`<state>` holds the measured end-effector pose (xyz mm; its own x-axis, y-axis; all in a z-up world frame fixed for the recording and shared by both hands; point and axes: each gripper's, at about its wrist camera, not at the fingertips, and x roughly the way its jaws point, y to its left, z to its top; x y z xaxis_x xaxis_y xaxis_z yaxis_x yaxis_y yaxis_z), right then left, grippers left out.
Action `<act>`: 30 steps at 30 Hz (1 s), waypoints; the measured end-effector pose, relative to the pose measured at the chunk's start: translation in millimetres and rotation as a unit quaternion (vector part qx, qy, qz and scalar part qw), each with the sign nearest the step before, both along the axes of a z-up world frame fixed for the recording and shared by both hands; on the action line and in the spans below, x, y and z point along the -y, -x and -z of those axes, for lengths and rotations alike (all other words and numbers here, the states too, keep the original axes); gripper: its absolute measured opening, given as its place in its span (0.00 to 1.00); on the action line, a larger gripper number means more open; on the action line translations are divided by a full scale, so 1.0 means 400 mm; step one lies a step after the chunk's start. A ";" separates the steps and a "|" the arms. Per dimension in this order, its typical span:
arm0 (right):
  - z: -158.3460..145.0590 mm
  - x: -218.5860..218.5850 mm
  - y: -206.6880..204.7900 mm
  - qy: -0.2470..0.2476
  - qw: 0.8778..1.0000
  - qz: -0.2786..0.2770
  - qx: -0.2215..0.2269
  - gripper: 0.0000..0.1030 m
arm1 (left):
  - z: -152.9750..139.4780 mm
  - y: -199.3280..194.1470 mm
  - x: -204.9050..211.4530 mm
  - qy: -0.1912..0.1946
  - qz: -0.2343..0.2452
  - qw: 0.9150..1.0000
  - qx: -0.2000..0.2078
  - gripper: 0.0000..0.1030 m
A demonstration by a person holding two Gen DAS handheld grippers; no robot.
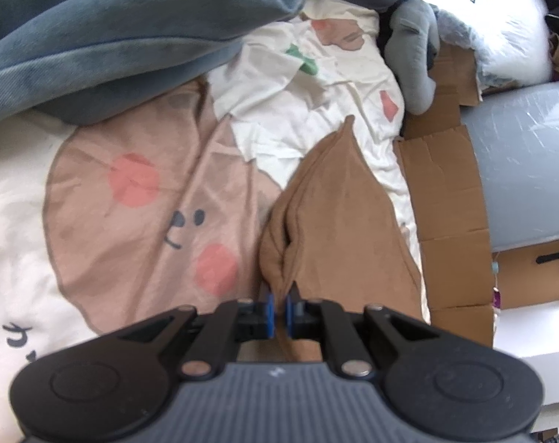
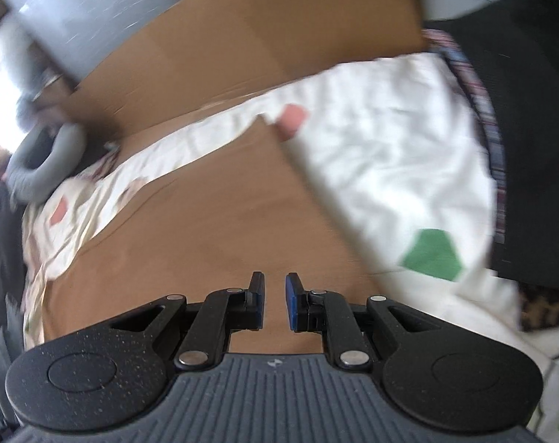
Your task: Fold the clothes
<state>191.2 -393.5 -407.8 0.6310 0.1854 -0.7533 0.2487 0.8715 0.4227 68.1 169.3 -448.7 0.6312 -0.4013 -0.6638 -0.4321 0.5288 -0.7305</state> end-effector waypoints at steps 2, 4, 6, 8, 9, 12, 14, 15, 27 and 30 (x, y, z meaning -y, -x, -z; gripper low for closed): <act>-0.003 -0.027 -0.016 0.016 1.000 -0.021 0.004 0.12 | -0.005 -0.003 0.001 0.001 -0.001 1.000 0.003 0.06; -0.001 -0.045 -0.031 0.018 0.999 -0.032 0.004 0.12 | -0.006 -0.004 0.002 0.001 0.000 1.000 0.002 0.06; 0.002 -0.071 -0.042 0.016 0.999 -0.048 0.004 0.12 | -0.008 -0.005 0.001 0.001 0.002 1.000 0.002 0.06; 0.005 -0.097 -0.051 0.014 0.998 -0.064 0.003 0.12 | -0.010 -0.005 0.000 0.003 0.002 1.000 0.003 0.06; 0.008 -0.116 -0.055 0.013 0.997 -0.076 0.002 0.12 | -0.010 -0.005 0.000 0.003 0.002 1.000 0.004 0.06; 0.017 -0.183 -0.061 0.014 0.993 -0.120 -0.006 0.12 | -0.012 -0.005 0.000 0.004 0.002 1.000 0.006 0.06; 0.029 -0.237 -0.056 0.019 0.987 -0.158 -0.011 0.12 | -0.011 -0.004 0.001 0.004 0.003 1.000 0.006 0.06; 0.034 -0.262 -0.054 0.023 0.984 -0.176 -0.013 0.12 | -0.010 -0.004 0.001 0.004 0.003 1.000 0.005 0.06; 0.094 -0.443 0.005 0.073 0.945 -0.318 -0.040 0.13 | 0.022 -0.003 -0.002 -0.009 0.006 1.000 -0.015 0.06; 0.095 -0.440 0.012 0.077 0.942 -0.323 -0.043 0.13 | 0.037 -0.001 -0.002 -0.012 0.003 1.000 -0.025 0.06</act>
<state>186.4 -217.3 -445.6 0.3595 0.3941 -0.8459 -0.3279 0.9020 0.2809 68.5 170.0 -463.4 0.5945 -0.3885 -0.7040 -0.4640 0.5494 -0.6949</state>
